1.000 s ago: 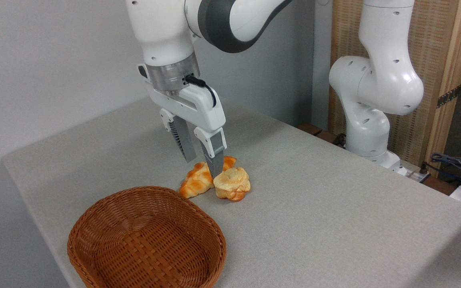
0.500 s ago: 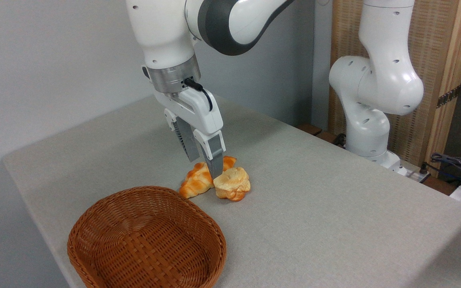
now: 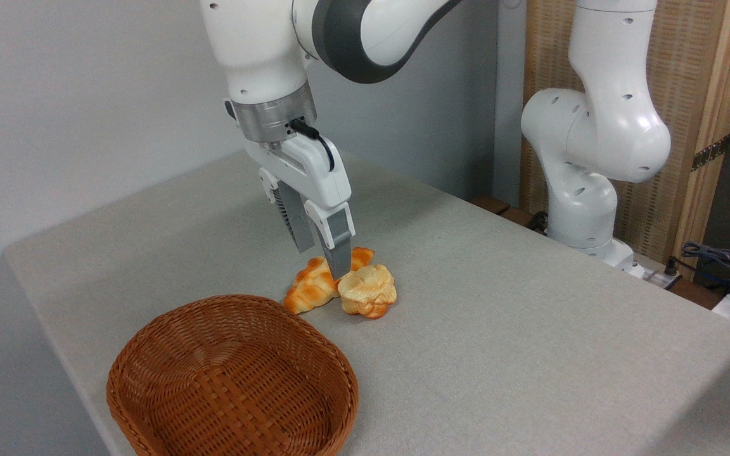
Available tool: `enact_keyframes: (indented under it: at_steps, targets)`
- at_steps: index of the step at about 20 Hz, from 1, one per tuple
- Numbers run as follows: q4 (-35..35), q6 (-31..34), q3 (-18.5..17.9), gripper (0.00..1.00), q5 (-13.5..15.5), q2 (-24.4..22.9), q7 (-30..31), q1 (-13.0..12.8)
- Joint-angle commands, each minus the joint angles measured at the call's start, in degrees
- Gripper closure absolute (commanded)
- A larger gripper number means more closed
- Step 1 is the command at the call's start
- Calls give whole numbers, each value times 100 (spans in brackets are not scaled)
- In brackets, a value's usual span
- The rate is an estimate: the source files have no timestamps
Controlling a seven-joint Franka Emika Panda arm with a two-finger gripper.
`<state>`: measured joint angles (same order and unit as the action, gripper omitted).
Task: Put bread into the basket
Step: 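Move the open gripper over the round bun and lower it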
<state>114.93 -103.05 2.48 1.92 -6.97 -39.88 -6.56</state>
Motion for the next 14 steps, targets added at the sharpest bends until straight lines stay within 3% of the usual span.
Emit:
enact_keyframes:
  at_steps: [1,14]
  targets:
    - [64,110,-29,0,80,-164,-108,-29]
    - [161,127,-29,0,71,-164,-196,-38]
